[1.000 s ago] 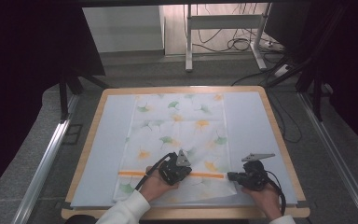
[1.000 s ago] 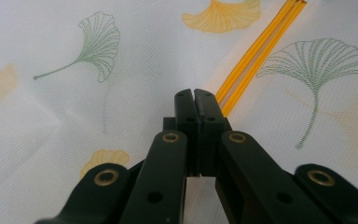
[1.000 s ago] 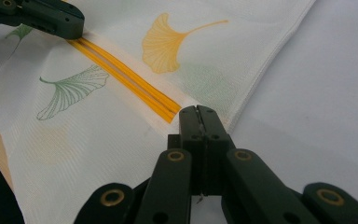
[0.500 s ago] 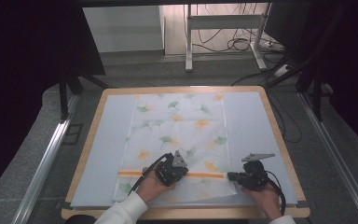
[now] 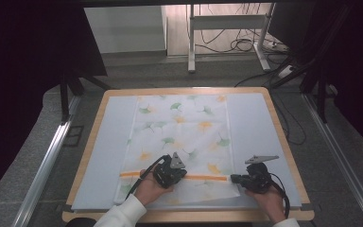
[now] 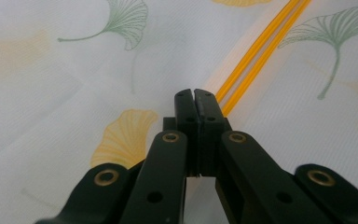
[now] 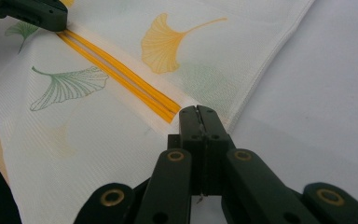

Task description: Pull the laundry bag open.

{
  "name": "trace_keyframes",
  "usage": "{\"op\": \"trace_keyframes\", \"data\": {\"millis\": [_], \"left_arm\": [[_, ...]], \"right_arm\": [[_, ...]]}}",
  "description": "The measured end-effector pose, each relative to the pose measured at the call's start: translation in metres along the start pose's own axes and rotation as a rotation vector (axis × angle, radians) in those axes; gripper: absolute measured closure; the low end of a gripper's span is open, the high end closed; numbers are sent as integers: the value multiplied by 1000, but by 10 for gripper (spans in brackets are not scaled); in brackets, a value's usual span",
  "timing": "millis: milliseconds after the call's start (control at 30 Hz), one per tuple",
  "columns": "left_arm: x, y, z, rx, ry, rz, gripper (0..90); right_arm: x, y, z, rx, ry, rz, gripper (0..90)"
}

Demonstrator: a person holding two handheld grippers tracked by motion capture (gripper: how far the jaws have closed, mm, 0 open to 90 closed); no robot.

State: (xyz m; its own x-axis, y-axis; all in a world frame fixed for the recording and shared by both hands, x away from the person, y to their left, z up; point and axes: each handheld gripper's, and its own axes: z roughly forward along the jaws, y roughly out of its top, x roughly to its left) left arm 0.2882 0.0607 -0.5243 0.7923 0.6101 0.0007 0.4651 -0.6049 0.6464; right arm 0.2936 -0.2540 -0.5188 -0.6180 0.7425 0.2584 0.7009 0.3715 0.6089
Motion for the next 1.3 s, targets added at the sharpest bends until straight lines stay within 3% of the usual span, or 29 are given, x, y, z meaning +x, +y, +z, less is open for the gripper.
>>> {"op": "trace_keyframes", "data": {"millis": [1300], "left_arm": [[29,-33,-28,31,30,-71,900]], "right_arm": [[1,-1,0,-3,-6,1,897]]}}
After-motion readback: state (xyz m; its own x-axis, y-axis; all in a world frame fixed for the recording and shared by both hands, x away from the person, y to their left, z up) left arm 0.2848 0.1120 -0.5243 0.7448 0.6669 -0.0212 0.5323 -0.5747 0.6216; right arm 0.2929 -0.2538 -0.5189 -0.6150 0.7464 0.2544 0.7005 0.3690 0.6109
